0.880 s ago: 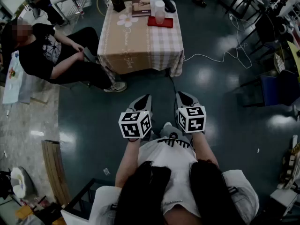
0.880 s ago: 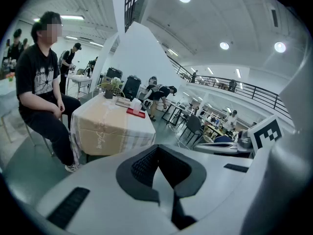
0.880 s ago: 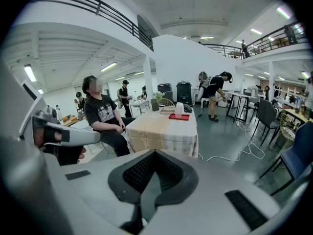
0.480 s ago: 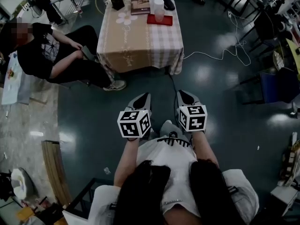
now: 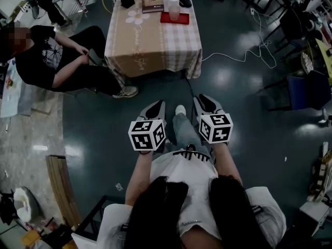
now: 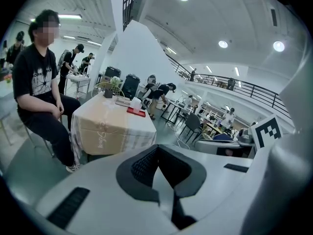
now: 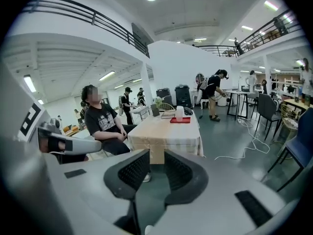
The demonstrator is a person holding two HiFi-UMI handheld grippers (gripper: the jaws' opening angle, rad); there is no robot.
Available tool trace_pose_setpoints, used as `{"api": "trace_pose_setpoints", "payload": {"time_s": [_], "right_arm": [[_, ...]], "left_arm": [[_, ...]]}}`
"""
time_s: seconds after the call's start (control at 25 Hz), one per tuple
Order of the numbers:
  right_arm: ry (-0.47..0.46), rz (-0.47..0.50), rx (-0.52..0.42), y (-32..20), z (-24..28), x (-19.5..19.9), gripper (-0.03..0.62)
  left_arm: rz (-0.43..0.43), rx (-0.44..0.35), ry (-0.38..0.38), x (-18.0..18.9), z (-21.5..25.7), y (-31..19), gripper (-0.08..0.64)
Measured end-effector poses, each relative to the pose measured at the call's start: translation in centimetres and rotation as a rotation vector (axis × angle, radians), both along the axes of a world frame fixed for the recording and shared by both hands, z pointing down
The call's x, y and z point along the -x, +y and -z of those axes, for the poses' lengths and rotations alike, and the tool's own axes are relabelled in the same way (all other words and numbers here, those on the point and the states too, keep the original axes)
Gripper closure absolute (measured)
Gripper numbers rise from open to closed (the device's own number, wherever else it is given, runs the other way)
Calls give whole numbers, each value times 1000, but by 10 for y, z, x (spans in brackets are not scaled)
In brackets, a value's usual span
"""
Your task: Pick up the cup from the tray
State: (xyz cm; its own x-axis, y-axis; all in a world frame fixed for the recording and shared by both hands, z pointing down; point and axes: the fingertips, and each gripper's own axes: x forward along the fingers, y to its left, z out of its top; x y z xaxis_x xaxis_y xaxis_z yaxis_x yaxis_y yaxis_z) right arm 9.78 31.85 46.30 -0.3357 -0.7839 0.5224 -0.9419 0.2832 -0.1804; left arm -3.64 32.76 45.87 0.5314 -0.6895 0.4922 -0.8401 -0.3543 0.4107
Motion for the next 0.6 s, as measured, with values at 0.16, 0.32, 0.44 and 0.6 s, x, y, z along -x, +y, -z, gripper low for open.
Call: {"api": "trace_pose_setpoints", "payload": {"time_s": [0.16, 0.32, 0.44, 0.6], "right_arm": [[-13, 31, 5, -7, -4, 3, 474], [-12, 37, -9, -25, 3, -1, 442], [-14, 37, -13, -43, 4, -3, 430], [-28, 25, -2, -72, 0, -9, 420]], "left_arm": [[10, 19, 21, 0, -6, -7, 554], [19, -1, 16, -2, 2, -24, 554], [22, -2, 8, -3, 0, -39, 554], [15, 13, 1, -8, -5, -64, 554]]}}
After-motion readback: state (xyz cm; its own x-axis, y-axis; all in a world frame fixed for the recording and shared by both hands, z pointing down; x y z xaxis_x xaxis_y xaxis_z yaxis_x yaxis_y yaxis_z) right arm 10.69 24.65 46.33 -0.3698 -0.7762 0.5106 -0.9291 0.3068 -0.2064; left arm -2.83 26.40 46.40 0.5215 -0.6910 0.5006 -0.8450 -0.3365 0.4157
